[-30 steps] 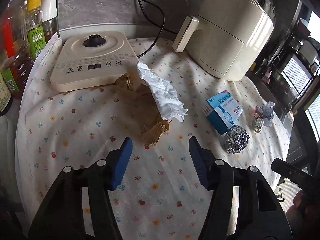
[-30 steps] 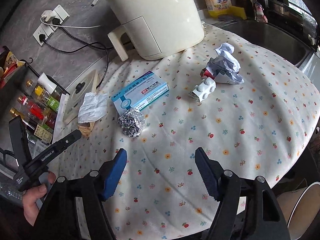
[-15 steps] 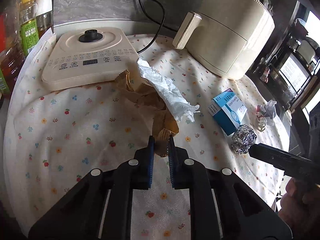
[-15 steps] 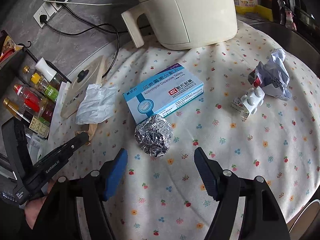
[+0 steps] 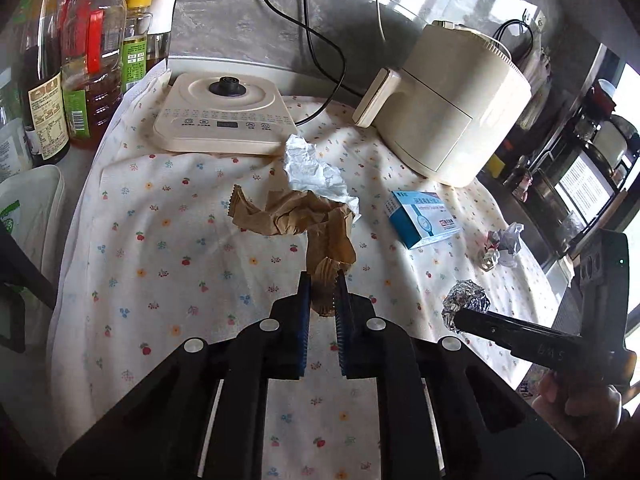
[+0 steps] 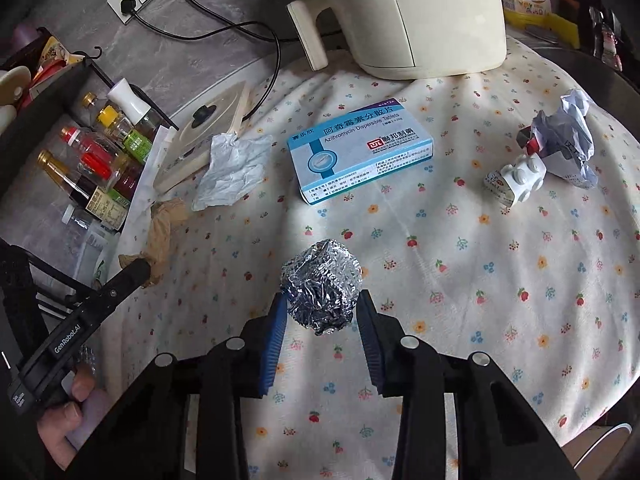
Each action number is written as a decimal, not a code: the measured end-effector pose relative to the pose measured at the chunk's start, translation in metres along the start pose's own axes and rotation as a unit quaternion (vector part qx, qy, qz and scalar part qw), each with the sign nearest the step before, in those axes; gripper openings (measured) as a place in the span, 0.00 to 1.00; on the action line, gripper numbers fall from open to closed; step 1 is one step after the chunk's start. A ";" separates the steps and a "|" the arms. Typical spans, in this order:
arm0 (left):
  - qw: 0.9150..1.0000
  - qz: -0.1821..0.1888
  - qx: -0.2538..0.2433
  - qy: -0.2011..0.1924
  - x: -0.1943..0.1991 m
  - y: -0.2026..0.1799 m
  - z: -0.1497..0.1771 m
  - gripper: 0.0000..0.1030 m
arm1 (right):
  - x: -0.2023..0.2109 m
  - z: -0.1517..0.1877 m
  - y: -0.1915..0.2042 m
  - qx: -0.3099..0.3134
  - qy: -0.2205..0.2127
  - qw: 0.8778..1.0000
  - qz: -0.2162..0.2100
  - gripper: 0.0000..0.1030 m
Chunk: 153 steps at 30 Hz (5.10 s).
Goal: Collect trash
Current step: 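Carry brown paper and foil ball to the white bucket and open both grippers, then move both tools back over the counter toward the white plastic bag, then grasp the white plastic bag with the left gripper while the right gripper grasps the white blister pack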
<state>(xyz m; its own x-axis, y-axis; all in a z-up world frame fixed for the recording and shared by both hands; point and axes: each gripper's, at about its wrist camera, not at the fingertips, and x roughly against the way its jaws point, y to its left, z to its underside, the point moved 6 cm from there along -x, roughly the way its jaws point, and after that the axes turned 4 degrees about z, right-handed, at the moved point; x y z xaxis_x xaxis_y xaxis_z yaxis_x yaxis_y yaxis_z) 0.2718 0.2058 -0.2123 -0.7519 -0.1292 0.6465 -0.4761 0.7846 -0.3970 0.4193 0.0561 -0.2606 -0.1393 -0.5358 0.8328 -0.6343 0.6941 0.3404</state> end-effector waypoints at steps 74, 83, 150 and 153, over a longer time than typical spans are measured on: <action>0.884 0.233 -0.284 0.290 -0.055 -0.510 0.372 0.11 | 0.301 0.390 -0.475 -0.362 -0.086 0.902 0.218 0.79; 0.864 0.257 -0.290 0.320 -0.056 -0.526 0.394 0.20 | 0.320 0.404 -0.478 -0.380 -0.099 0.891 0.228 0.79; 0.990 0.077 -0.107 0.050 -0.008 -0.035 -0.014 0.94 | 0.096 0.034 -0.079 -0.126 -0.146 0.972 0.135 0.91; 0.992 0.076 -0.093 0.046 -0.017 -0.033 -0.022 0.94 | 0.092 0.027 -0.087 -0.132 -0.135 0.973 0.131 0.84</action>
<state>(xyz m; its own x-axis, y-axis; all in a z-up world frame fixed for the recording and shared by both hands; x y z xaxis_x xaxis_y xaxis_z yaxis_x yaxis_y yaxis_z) 0.3106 0.1958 -0.1960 -0.7593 0.0483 0.6489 -0.2624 0.8898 -0.3733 0.4415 -0.0662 -0.2254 -0.4874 -0.4061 0.7730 -0.3370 0.9042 0.2625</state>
